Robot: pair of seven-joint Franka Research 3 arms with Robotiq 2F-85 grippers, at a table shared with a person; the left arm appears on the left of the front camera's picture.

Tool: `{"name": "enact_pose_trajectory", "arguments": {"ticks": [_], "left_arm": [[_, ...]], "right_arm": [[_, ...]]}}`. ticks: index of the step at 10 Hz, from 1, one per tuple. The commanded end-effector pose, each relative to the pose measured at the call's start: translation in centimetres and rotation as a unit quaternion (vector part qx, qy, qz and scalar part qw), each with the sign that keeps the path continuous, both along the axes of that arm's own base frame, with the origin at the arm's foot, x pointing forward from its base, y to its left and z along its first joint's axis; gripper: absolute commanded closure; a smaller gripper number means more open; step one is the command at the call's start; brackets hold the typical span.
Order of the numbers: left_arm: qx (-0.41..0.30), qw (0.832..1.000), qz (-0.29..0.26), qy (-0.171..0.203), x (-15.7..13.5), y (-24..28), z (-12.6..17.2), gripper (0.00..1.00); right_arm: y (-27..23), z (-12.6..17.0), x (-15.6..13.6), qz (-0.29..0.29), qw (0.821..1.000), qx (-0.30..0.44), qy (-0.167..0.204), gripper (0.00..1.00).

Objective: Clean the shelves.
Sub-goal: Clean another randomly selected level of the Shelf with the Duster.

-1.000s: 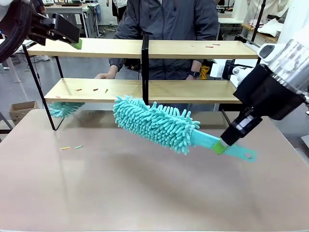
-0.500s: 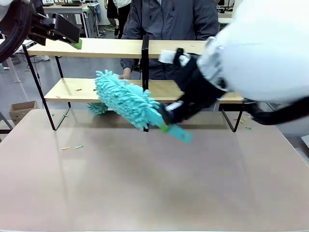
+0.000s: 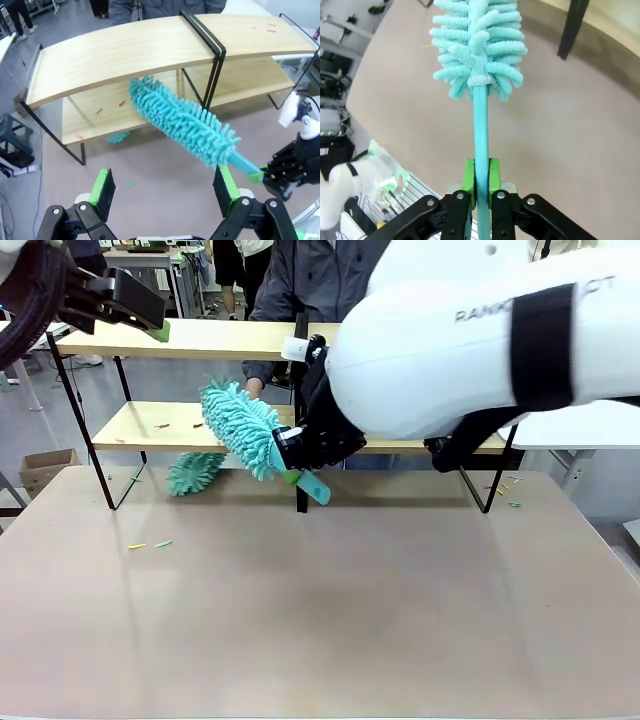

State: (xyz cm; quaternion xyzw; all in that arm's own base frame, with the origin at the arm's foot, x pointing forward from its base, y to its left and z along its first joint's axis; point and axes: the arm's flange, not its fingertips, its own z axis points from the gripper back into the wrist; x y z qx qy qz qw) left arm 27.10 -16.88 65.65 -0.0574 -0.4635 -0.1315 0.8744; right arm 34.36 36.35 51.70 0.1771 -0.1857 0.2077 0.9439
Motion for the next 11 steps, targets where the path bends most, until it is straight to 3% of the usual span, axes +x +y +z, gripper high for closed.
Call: {"name": "enact_pose_trajectory", "arguments": {"ticks": [1, 2, 4, 6, 11], "left_arm": [[-0.004, 1.0, 0.001, 0.0, 0.0, 0.1, 0.1, 0.0], [-0.004, 1.0, 0.001, 0.0, 0.0, 0.1, 0.1, 0.0], [-0.004, 1.0, 0.001, 0.0, 0.0, 0.1, 0.1, 0.0], [-0.004, 1.0, 0.001, 0.0, 0.0, 0.1, 0.1, 0.0], [-0.004, 1.0, 0.001, 0.0, 0.0, 0.1, 0.1, 0.0]], "right_arm": [[2.8, 0.7, 1.7, -0.059, 0.998, 0.014, -0.004, 0.87], [3.5, 0.9, 2.4, -0.073, 0.997, 0.023, -0.012, 0.87], [4.9, 0.3, 4.1, -0.083, 0.996, 0.006, 0.025, 0.87], [6.5, 0.4, 5.3, -0.083, 0.996, 0.006, 0.039, 0.87], [11.4, -0.3, 5.7, -0.037, 0.997, 0.005, 0.064, 0.87]]}}
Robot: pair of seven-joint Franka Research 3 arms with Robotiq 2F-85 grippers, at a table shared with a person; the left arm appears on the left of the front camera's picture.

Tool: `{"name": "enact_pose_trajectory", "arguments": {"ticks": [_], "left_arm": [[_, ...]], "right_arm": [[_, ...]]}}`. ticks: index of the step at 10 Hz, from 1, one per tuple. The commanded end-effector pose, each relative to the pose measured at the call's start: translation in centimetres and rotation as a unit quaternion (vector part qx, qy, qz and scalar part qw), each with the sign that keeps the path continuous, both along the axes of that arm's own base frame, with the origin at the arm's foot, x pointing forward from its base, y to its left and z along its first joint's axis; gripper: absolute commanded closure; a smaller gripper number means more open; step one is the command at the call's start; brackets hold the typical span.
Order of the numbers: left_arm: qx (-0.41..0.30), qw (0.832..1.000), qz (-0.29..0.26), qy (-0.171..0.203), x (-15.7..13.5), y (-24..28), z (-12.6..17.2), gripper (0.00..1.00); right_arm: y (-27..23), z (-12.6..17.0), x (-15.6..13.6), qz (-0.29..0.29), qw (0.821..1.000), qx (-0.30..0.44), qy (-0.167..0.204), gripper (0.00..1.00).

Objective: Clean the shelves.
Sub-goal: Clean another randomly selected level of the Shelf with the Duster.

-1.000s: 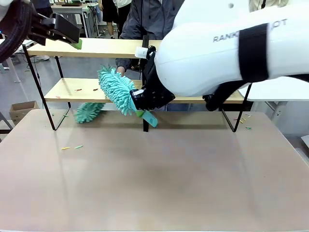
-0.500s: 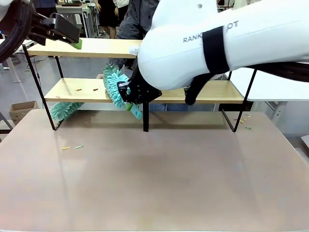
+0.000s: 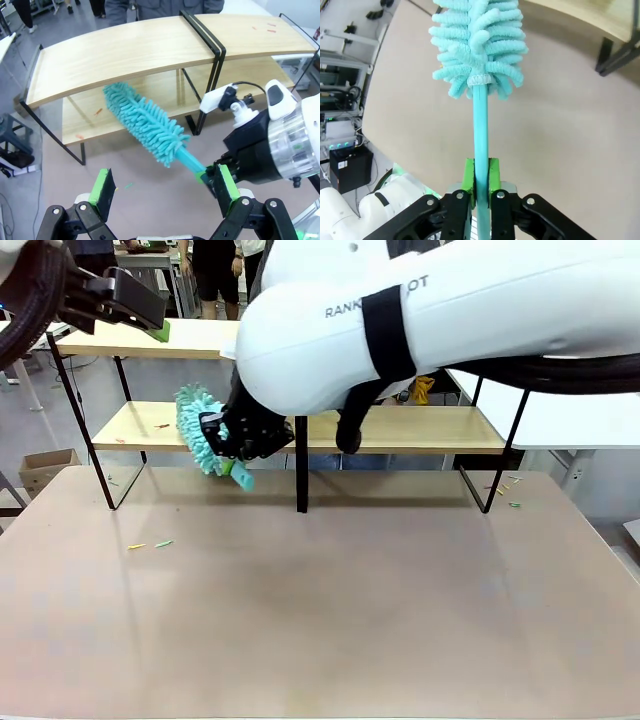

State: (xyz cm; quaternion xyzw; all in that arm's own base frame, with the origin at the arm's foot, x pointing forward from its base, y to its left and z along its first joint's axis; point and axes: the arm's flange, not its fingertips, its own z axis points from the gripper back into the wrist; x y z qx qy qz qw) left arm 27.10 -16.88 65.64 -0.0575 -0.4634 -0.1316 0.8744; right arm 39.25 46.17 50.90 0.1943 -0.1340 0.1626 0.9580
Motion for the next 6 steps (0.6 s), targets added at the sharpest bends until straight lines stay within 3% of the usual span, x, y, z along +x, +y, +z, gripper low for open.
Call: {"name": "enact_pose_trajectory", "arguments": {"ticks": [1, 6], "left_arm": [[-0.004, 1.0, 0.001, 0.0, 0.0, 0.1, 0.1, 0.0], [-0.004, 1.0, 0.001, 0.0, 0.0, 0.1, 0.1, 0.0]], "right_arm": [[2.4, 0.6, 1.2, 0.015, 1.0, -0.002, 0.006, 0.87], [4.7, 2.0, 2.6, 0.109, 0.994, -0.016, 0.002, 0.87]]}}
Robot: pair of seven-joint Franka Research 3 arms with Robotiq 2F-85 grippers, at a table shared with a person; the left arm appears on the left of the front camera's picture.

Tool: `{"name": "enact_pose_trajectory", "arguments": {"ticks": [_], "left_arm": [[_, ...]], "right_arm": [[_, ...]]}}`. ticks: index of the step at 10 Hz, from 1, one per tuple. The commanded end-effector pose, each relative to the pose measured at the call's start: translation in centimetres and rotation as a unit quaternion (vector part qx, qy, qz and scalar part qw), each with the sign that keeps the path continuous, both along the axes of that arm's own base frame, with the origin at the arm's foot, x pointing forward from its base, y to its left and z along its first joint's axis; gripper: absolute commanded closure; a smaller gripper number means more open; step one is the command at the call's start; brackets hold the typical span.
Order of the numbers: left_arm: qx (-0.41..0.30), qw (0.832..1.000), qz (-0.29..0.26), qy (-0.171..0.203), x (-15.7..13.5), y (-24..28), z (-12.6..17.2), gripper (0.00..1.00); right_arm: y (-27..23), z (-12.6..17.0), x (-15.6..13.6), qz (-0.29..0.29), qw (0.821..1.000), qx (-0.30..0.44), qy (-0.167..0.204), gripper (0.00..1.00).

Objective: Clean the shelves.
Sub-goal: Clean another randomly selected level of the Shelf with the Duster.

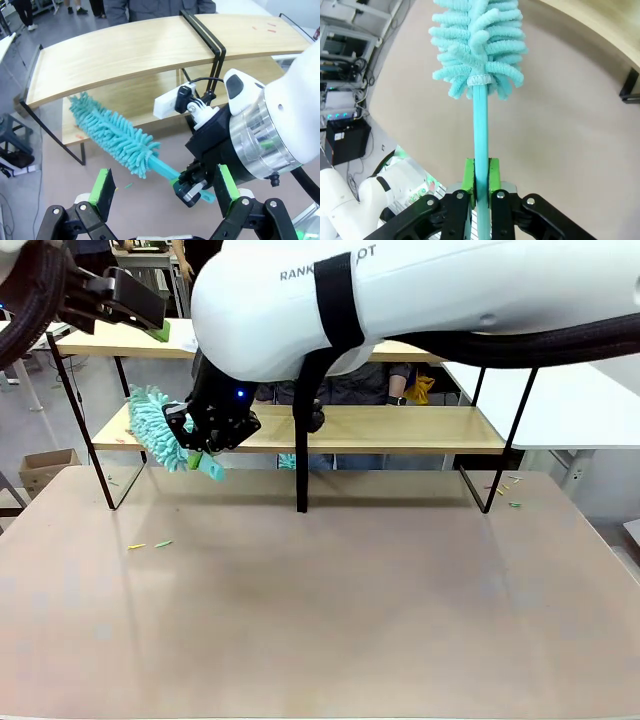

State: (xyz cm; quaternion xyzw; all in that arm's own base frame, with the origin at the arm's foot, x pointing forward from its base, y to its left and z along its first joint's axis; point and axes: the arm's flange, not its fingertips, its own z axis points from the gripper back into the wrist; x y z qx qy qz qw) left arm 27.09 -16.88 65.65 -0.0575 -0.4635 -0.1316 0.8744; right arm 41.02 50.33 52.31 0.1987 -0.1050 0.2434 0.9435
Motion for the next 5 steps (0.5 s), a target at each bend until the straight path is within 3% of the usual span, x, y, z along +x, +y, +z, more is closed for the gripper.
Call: {"name": "enact_pose_trajectory", "arguments": {"ticks": [1, 3, 4, 5], "left_arm": [[-0.004, 1.0, 0.001, 0.0, 0.0, 0.1, 0.1, 0.0], [-0.004, 1.0, 0.001, 0.0, 0.0, 0.1, 0.1, 0.0], [-0.004, 1.0, 0.001, 0.0, 0.0, 0.1, 0.1, 0.0], [-0.004, 1.0, 0.001, 0.0, 0.0, 0.1, 0.1, 0.0]], "right_arm": [[1.1, 0.7, 1.1, 0.058, 0.998, -0.01, 0.0, 0.87], [1.2, 1.3, 1.5, 0.084, 0.996, -0.028, -0.004, 0.87], [0.1, 1.5, 1.2, 0.13, 0.99, -0.058, 0.003, 0.87], [-2.8, 2.5, -0.5, 0.211, 0.973, -0.085, 0.027, 0.87]]}}
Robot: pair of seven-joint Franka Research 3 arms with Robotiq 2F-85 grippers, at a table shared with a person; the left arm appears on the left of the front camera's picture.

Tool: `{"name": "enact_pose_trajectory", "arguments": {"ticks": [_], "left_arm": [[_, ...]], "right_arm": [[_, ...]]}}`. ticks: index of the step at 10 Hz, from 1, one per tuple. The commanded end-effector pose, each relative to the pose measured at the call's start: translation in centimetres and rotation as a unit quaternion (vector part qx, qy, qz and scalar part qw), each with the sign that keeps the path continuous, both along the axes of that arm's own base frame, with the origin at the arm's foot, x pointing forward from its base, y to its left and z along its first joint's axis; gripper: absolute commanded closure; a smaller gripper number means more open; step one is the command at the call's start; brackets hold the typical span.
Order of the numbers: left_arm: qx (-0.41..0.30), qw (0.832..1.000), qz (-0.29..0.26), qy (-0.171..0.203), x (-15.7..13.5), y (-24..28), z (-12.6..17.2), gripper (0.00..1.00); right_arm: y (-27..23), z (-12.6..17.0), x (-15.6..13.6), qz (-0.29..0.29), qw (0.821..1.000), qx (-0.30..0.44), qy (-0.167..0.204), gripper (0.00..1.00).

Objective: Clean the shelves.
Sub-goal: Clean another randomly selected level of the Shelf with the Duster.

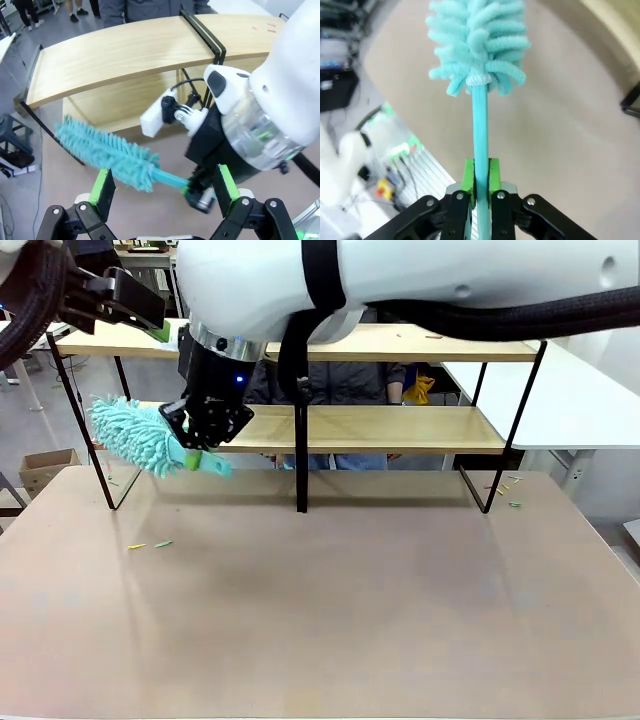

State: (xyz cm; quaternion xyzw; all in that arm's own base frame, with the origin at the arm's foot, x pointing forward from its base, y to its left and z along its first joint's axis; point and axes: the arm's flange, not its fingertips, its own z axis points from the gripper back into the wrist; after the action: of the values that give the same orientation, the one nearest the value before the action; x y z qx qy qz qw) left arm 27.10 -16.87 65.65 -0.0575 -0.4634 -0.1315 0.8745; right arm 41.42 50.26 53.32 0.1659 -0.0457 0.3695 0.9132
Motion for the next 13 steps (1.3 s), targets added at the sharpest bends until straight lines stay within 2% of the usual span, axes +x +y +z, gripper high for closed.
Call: {"name": "enact_pose_trajectory", "arguments": {"ticks": [1, 3, 4, 7, 8, 9, 10, 11, 12, 13], "left_arm": [[-0.004, 1.0, 0.001, -0.001, 0.0, 0.1, 0.1, 0.0], [-0.004, 1.0, 0.001, -0.001, 0.0, 0.1, 0.1, 0.0], [-0.004, 1.0, 0.001, -0.001, 0.0, 0.1, 0.1, 0.0], [-0.004, 1.0, 0.001, -0.001, 0.0, 0.1, 0.1, 0.0], [-0.004, 1.0, 0.001, -0.001, 0.0, 0.1, 0.1, 0.0], [-0.004, 1.0, 0.001, -0.001, 0.0, 0.1, 0.1, 0.0], [-0.004, 1.0, 0.001, -0.001, 0.0, 0.1, 0.1, 0.0], [-0.004, 1.0, 0.001, -0.001, 0.0, 0.1, 0.1, 0.0], [-0.004, 1.0, 0.001, -0.001, 0.0, 0.1, 0.1, 0.0], [-0.004, 1.0, 0.001, -0.001, 0.0, 0.1, 0.1, 0.0]], "right_arm": [[-6.7, 3.2, -3.4, 0.139, 0.989, -0.035, 0.022, 0.87], [-11.6, 5.8, -6.4, 0.159, 0.987, 0.024, 0.018, 0.87], [-12.8, 6.1, -6.7, 0.169, 0.984, 0.052, 0.026, 0.87], [-16.5, 4.9, -6.0, 0.157, 0.982, 0.093, 0.051, 0.87], [-18.0, 4.6, -6.2, 0.158, 0.982, 0.09, 0.044, 0.87], [-21.0, 4.6, -7.0, 0.168, 0.981, 0.084, 0.041, 0.87], [-26.9, 5.1, -8.5, 0.178, 0.981, 0.077, 0.022, 0.87], [-32.6, 4.9, -10.0, 0.148, 0.986, 0.076, 0.012, 0.87], [-36.4, 4.0, -12.1, 0.114, 0.991, 0.07, 0.02, 0.87], [-37.9, 3.3, -14.2, 0.104, 0.99, 0.098, 0.006, 0.87]]}}
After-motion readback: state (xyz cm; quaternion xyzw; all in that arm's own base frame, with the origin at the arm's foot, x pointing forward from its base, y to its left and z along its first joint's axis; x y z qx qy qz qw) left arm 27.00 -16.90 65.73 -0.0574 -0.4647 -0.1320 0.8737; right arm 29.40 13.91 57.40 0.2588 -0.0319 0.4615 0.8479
